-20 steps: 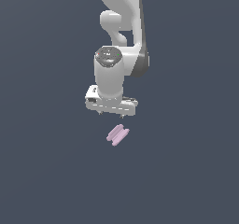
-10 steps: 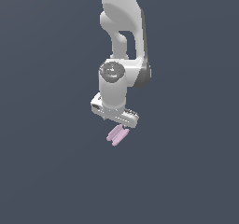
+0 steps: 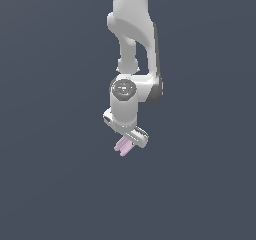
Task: Pick up the object and move it to a goal position.
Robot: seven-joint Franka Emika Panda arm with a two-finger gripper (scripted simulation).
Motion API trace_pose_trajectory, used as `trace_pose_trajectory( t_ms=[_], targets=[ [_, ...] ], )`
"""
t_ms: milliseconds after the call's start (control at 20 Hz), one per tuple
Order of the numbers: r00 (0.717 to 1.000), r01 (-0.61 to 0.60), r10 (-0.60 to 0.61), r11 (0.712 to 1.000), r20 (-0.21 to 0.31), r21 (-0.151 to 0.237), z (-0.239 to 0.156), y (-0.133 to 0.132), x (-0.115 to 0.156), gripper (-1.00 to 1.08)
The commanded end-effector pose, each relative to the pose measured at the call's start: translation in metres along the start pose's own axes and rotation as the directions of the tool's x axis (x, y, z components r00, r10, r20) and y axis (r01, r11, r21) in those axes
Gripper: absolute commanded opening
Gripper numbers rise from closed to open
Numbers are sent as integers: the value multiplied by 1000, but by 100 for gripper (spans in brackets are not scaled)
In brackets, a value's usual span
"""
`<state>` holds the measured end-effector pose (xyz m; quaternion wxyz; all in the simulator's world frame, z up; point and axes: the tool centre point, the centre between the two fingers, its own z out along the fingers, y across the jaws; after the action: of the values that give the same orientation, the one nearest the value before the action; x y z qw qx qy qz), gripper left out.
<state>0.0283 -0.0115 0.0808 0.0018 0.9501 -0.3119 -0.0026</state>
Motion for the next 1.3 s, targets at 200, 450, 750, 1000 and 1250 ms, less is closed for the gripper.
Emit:
trace_pose_trajectory(
  t_ms=[200,450,750,1000,1250],
  targets=[
    [997,-79,79,997,-3,5,12,-5,1,100],
    [995,-97,97,995,-3,5,15,-6,1,100],
    [996,-93,93,996,-3,5,23,-6,1,100],
    [995,-95,96,995,-3,5,48,-6,0,100],
    [995,-97,97,995,-3,5,64,-6,1,100]
  ],
)
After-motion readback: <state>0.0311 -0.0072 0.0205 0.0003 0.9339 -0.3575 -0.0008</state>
